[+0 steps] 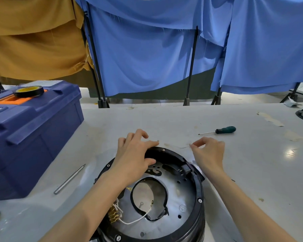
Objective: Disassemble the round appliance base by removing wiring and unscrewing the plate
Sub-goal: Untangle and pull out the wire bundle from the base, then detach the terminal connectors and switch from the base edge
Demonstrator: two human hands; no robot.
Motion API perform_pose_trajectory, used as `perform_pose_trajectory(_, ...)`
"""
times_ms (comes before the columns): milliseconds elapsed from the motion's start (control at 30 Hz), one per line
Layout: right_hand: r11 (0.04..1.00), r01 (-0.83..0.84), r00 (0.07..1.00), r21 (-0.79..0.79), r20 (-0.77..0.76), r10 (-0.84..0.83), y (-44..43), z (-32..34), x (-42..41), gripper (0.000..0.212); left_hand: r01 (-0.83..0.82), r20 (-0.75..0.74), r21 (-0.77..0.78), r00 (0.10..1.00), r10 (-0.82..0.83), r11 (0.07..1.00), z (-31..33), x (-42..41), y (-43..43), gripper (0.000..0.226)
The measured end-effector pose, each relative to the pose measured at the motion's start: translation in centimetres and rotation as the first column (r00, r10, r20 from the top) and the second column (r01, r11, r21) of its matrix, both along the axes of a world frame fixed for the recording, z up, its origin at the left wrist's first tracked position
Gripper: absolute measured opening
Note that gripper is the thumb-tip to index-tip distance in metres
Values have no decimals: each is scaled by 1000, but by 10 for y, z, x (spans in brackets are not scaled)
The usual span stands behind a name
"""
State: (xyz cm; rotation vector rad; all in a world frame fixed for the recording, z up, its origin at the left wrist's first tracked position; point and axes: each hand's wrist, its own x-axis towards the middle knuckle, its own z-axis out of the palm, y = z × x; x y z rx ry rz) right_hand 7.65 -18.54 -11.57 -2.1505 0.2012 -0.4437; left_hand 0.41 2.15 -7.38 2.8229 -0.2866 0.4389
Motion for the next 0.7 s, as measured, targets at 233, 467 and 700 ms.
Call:
perform_pose_trajectory(233, 985, 15, 990, -171, -133, -38, -3, -14, 0, 14, 17, -156, -58, 987, -26, 998, -1, 0, 2, 48)
perform_pose_trajectory(467, 952, 42, 999, -304, 36, -32, -16, -10, 37, 27, 20, -155, -56, 988, -28, 998, 1, 0, 1, 43)
perform_pose_trajectory(700, 751, -197, 975, -630, -205, 83, -21, -12, 106, 67, -37, -168, -49, 985, 28, 998, 4, 15, 4, 44)
